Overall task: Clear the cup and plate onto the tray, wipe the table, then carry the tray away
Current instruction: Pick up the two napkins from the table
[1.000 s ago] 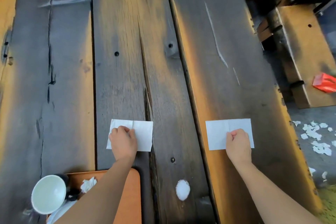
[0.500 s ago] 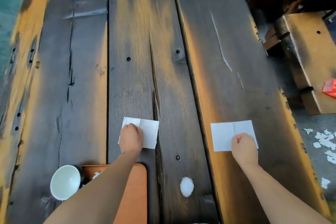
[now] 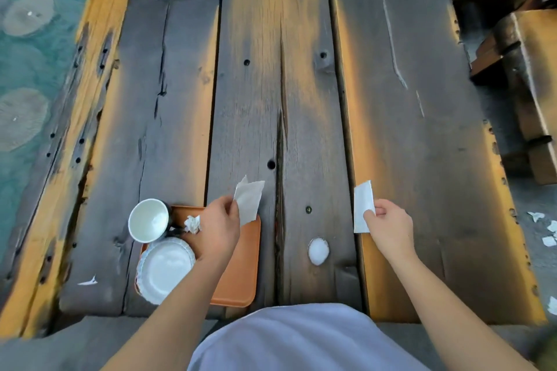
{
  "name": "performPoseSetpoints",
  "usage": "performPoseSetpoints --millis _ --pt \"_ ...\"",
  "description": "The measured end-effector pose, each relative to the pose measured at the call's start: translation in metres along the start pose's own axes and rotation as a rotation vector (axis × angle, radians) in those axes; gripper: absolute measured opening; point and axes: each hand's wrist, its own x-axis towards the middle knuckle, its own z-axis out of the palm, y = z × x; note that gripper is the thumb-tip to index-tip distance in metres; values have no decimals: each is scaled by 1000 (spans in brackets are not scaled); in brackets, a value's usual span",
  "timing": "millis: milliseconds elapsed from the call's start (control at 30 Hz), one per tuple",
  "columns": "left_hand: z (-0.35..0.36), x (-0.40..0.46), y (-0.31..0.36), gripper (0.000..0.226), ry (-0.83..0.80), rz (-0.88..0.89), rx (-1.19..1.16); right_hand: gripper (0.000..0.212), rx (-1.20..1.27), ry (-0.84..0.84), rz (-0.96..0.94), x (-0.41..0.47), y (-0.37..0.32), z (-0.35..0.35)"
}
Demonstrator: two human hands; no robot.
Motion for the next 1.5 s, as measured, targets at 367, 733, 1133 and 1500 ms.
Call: performPoseSetpoints --millis 367,733,1133,1500 --pt "-40 -78 -83 14 -128 -92 -101 11 -38 -244 -90 -100 -4 55" --pt "-24 -39 -103 43 -514 -142 -293 4 78 -89 85 -185 -17 117" --pt "-12 -9 -123 42 -447 -110 93 13 133 -46 181 -210 -13 159" --pt "-10 -3 -119 32 -466 81 326 14 107 -75 215 -199 -6 170"
